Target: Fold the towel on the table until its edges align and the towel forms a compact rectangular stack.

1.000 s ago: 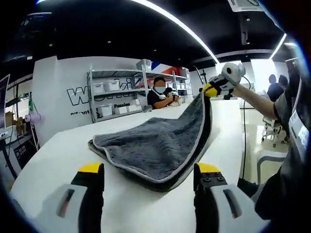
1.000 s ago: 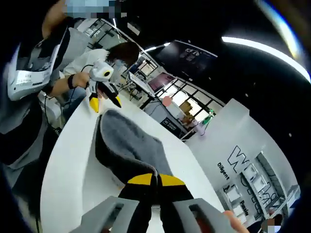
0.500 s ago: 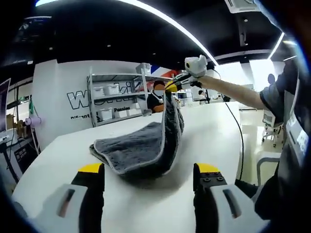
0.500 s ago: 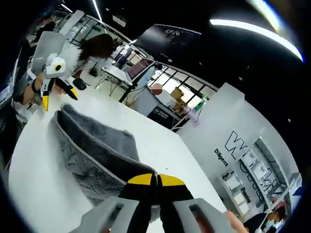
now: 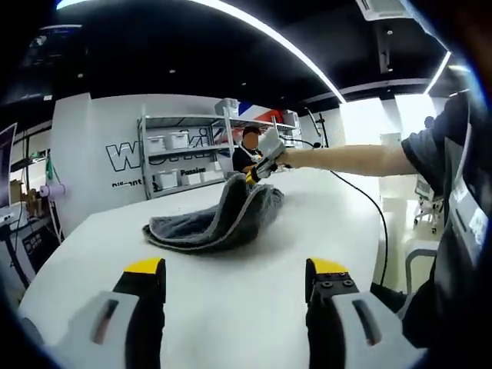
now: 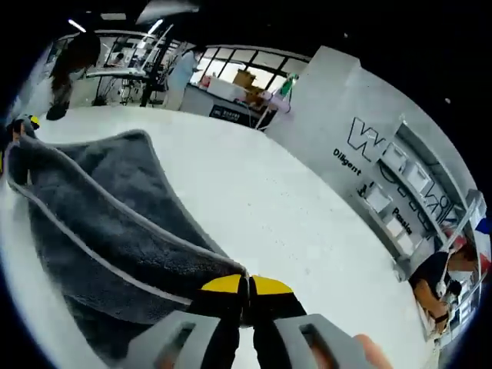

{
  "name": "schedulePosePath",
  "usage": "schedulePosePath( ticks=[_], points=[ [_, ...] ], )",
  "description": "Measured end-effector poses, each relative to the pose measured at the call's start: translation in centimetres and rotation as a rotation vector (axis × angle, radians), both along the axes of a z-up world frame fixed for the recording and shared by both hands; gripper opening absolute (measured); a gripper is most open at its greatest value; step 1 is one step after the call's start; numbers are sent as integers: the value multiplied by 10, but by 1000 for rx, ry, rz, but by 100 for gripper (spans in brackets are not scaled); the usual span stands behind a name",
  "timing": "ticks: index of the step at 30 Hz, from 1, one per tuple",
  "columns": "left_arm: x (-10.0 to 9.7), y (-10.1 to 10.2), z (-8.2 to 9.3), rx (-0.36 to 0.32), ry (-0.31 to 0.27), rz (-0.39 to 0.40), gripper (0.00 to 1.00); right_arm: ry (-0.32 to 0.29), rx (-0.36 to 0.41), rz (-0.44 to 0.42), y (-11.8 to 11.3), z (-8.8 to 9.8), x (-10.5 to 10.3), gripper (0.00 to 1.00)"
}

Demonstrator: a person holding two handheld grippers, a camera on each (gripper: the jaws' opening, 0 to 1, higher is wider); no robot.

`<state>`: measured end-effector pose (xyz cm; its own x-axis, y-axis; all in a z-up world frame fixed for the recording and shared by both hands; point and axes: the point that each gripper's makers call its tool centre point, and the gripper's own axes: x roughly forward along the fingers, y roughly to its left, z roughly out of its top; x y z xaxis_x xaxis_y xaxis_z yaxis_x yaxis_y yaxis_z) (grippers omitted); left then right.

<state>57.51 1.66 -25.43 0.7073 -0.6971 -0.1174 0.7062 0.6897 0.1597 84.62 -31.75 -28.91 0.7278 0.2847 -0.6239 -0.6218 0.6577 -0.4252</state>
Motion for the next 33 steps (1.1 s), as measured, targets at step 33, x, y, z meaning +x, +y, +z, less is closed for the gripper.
schedulePosePath(
  ticks=[33],
  points=[
    [-4,-7,6,-3,-8,-18,78,-151,748,-27,-31,78,-44,42]
  ],
)
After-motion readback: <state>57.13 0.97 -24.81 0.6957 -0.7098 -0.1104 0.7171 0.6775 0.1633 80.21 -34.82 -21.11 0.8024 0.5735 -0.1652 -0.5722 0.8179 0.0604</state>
